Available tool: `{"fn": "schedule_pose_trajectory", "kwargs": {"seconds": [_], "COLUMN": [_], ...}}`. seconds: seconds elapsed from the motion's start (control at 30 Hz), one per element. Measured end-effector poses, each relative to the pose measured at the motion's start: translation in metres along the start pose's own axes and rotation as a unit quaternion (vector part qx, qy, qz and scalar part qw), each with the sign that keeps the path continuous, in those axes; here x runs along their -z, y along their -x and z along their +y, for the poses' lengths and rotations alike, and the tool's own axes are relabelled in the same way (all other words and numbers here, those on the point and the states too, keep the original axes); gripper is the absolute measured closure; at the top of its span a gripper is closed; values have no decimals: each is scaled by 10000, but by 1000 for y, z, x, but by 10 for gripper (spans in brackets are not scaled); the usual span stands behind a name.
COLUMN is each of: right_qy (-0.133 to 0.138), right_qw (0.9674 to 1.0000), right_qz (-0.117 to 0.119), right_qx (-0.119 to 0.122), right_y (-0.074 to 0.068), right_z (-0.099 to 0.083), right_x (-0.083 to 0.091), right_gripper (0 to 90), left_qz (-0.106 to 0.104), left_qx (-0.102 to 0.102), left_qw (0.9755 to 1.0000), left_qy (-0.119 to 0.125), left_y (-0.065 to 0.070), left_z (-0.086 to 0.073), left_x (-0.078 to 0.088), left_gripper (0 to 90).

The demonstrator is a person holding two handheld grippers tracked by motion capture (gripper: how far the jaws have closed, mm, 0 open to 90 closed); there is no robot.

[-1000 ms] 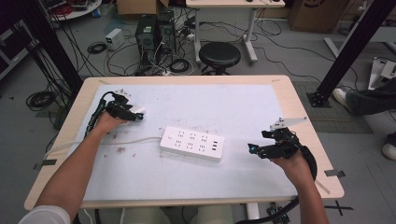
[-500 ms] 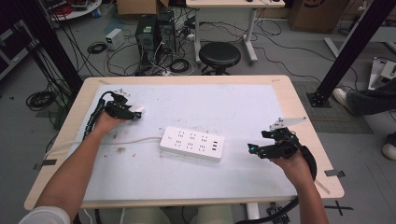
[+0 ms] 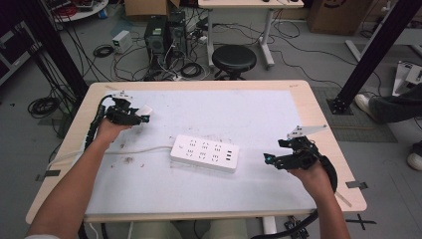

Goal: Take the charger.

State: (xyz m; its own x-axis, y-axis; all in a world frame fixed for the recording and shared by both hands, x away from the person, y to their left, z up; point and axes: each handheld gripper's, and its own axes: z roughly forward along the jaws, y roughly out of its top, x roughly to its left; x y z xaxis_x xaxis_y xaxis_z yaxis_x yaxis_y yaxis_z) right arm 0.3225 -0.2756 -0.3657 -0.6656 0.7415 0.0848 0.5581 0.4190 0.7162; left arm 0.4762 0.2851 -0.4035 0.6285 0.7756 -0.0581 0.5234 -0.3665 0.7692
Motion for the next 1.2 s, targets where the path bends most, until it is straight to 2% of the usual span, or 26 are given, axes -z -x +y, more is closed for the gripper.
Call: {"fn": "schedule_pose_trajectory", "kwargs": {"seconds": [0.07, 0.17, 0.33, 0.43, 0.5, 0.53, 0.7, 0.87, 1.2], "right_qy": [12, 40, 60, 65, 65, 74, 66, 102, 112], "right_qw": [10000, 10000, 9999, 10000, 10000, 9999, 9999, 9997, 9994], "right_qz": [8, 22, 45, 54, 48, 87, 110, 184, 262], "right_qx": [23, 29, 81, 34, 54, 64, 57, 96, 203], "right_y": [-1, -1, -2, -2, -3, -3, -4, -5, -8], "right_z": [0, 1, 1, 2, 2, 3, 3, 4, 7], "right_x": [0, 0, 0, 1, 1, 0, -1, -3, -3], "right_gripper": [200, 200, 200, 200, 200, 200, 200, 200, 200], "left_qz": [21, -13, -44, -73, -74, -96, -124, -175, -324], "left_qx": [-54, -21, -79, -129, -138, -200, -303, -465, -679], "left_qw": [10000, 9996, 9988, 9981, 9978, 9972, 9968, 9946, 9911], "left_qy": [75, 285, 485, 596, 640, 714, 729, 916, 1094], "left_y": [5, 13, 26, 34, 38, 45, 58, 81, 106], "left_z": [1, 2, -1, -3, -4, -6, -7, -6, -10], "left_x": [8, 20, 39, 50, 53, 59, 68, 86, 102], "left_gripper": [427, 427, 427, 427, 427, 427, 427, 427, 427]}}
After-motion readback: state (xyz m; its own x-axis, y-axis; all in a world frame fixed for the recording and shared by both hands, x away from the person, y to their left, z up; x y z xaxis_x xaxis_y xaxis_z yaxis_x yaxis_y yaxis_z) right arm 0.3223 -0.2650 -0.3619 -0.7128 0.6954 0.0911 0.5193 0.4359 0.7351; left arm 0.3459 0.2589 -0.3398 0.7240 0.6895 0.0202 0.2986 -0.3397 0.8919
